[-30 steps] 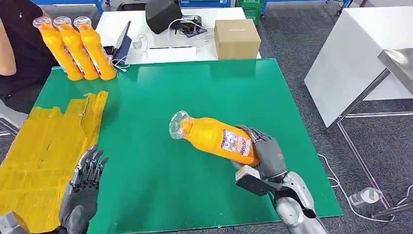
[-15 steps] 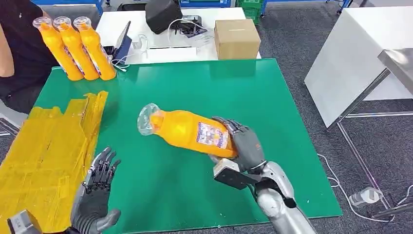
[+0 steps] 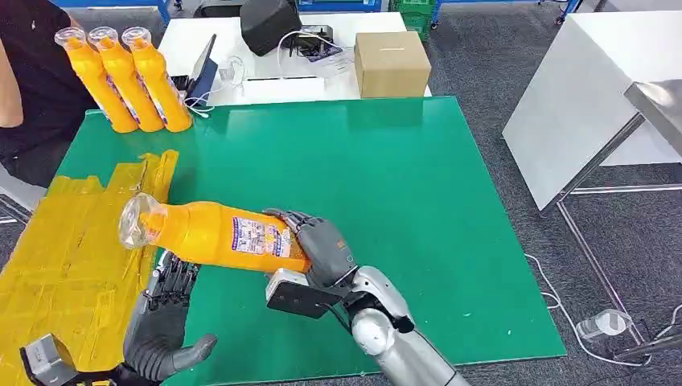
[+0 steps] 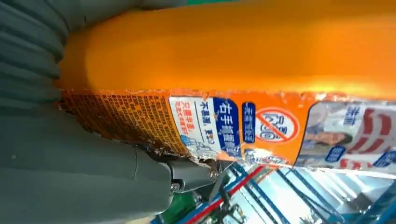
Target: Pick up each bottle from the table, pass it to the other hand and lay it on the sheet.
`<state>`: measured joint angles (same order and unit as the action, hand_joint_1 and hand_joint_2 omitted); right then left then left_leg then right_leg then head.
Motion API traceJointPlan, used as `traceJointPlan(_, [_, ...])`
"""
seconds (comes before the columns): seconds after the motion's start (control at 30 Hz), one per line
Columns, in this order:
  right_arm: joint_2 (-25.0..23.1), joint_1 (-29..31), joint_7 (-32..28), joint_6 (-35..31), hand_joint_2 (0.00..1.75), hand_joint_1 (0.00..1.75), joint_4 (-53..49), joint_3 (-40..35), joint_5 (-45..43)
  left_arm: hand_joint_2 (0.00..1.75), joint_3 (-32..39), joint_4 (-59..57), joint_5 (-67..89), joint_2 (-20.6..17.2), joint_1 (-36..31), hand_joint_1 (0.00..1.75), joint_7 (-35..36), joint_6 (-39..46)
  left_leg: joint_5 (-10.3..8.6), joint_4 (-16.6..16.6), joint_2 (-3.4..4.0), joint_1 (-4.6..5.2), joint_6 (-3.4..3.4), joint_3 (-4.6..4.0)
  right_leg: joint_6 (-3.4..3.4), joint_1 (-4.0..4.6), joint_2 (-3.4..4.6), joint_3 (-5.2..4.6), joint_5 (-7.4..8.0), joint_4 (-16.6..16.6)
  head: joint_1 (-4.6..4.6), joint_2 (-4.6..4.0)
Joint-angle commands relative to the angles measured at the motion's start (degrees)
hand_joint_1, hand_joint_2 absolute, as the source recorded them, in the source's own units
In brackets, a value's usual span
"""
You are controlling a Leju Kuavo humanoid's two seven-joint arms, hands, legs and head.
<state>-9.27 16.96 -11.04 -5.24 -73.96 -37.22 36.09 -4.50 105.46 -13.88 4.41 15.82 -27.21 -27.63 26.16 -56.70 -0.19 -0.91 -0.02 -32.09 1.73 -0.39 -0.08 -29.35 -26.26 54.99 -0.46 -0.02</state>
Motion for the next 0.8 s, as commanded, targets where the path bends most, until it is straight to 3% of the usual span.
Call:
traceJointPlan(0.03, [-5.11, 2.38, -1.53, 0.2, 1.75, 1.75, 14.78, -10.53, -0.36, 1.75, -0.39, -3.8, -0.87, -1.07, -1.52, 0.0, 0.79, 0.48, 0.01, 0.14, 0.18, 0.02, 0.0, 0.24, -0.08, 0.0, 0.17, 0.14, 0.02, -0.09, 0.02, 0.0])
traceJointPlan(0.5, [-5.83, 2.07, -2.19, 0.01, 1.75, 1.75, 16.01, -12.72, -0.63, 1.75, -0.02, -4.0, -1.09, -0.71, -1.45, 0.0, 0.9, 0.81, 0.0, 0.1, 0.02, -0.04, 0.05, 0.1, -0.05, 0.04, 0.0, 0.07, -0.03, -0.08, 0.02, 0.0])
traceJointPlan(0.8, [-8.0, 3.08, -4.06, 1.66, 1.75, 1.75, 22.81, -20.84, -1.08, 1.75, 1.29, -4.84, -2.01, 0.16, -2.06, 0.0, 1.25, 1.44, 0.01, 0.13, 0.06, -0.02, 0.02, 0.14, -0.08, 0.01, 0.05, 0.06, -0.03, -0.09, 0.02, 0.0])
